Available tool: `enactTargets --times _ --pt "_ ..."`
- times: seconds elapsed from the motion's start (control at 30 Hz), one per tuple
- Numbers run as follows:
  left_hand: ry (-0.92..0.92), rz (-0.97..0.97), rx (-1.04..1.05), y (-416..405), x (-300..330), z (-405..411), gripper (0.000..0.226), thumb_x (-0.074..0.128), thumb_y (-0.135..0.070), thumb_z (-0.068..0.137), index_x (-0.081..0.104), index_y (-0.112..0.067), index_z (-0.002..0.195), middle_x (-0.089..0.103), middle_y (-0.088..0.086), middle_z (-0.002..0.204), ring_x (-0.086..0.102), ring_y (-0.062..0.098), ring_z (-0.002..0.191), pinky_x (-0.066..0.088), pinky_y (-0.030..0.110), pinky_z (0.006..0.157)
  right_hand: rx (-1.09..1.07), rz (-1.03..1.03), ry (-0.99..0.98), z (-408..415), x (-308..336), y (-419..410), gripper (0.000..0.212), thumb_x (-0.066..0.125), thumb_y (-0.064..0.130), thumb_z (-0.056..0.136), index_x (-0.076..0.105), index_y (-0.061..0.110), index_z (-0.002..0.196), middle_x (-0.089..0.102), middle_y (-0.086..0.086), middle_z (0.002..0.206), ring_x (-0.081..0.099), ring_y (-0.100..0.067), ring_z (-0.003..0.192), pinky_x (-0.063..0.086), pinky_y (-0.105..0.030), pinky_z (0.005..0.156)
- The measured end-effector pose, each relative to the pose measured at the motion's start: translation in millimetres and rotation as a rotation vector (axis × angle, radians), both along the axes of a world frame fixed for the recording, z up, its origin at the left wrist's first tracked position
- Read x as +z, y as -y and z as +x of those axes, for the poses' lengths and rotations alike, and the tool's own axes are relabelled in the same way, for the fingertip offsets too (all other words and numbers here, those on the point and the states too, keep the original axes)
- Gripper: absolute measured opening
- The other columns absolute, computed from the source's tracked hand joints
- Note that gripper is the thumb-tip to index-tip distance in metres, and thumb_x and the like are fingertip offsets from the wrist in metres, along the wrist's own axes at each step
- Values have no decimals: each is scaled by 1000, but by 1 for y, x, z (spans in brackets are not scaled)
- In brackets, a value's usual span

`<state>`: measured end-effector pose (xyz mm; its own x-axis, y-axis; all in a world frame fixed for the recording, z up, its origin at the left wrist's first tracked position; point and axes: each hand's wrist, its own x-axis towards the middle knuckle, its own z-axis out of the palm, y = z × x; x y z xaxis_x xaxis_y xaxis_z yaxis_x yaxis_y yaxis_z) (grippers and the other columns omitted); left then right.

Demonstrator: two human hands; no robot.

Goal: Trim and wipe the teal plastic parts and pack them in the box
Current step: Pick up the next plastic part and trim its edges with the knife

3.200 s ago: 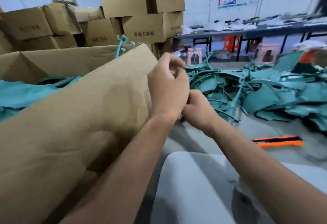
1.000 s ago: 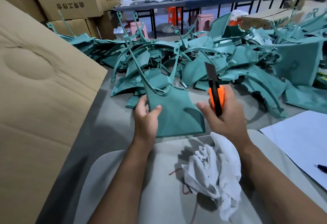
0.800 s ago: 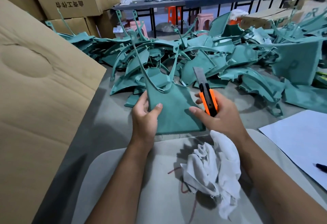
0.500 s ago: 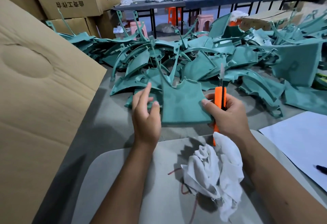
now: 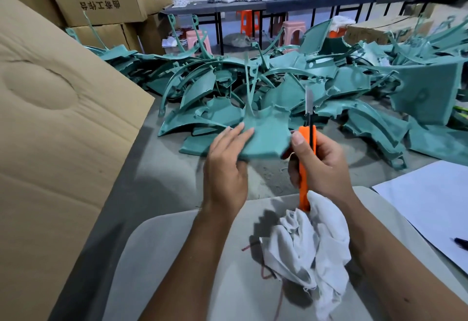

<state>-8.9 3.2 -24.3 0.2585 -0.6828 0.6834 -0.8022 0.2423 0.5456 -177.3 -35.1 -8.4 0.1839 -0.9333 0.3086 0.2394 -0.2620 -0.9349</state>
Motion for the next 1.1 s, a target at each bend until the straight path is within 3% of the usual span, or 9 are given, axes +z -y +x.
enactTargets --times 0.1,0.2,0.33,0.5,0.57,0.73,0.87,0.97,1.1 --pt "-538 -79 -93 -2 7 -4 16 57 -18 103 70 -26 107 74 -8 100 67 9 95 56 35 91 13 6 12 0 0 2 34 56 40 102 67 8 104 59 -4 76 48 -20 53 39 -27 47" --pt "-1145 -87 -222 4 13 -3 21 57 -6 103 70 -23 105 78 -9 104 70 16 108 54 40 102 -51 -69 -107 -2 -2 3 27 47 35 110 65 17 102 60 -7 77 55 -22 54 43 -28 47" --pt "-1503 -13 -340 3 14 4 32 58 12 93 68 -14 109 78 4 109 71 29 110 56 50 98 -64 -94 -193 -2 -5 4 27 45 44 108 60 24 98 63 -11 71 48 -23 44 36 -26 41" --pt "-1695 -36 -543 0 20 4 62 68 5 72 61 -6 133 72 14 125 74 26 103 63 35 74 -138 -283 -473 -5 -7 5 31 46 48 104 60 22 95 61 -3 64 52 -15 51 40 -35 47" --pt "-1740 -16 -598 -1 21 1 49 67 4 74 66 -3 122 76 13 114 76 23 94 62 31 69 -125 -430 -591 -7 -5 6 31 49 43 104 59 17 90 58 0 63 54 -19 55 42 -40 51" --pt "-1912 83 -485 3 20 1 10 70 -6 75 76 -2 82 75 9 83 74 20 76 62 24 59 63 -604 -701 -6 -3 2 34 56 44 102 56 21 77 44 15 54 48 -10 49 30 -19 50" --pt "-1783 220 -396 4 17 1 17 77 -22 69 68 -12 81 52 -5 55 47 3 43 40 14 39 124 -633 -744 -6 -5 3 39 56 46 101 55 20 73 41 11 52 46 -14 46 29 -21 48" --pt "-1848 236 -519 2 19 5 21 71 -16 80 64 -15 60 42 -7 52 38 3 36 31 13 34 96 -652 -767 -5 -4 3 39 52 51 100 47 28 70 41 12 50 46 -14 46 30 -22 47" --pt "-1956 275 -618 0 21 5 18 65 -10 79 49 -12 72 35 -4 55 34 3 31 28 13 29 85 -663 -764 -3 -5 1 39 53 51 101 44 29 70 37 11 50 44 -16 47 31 -27 46"
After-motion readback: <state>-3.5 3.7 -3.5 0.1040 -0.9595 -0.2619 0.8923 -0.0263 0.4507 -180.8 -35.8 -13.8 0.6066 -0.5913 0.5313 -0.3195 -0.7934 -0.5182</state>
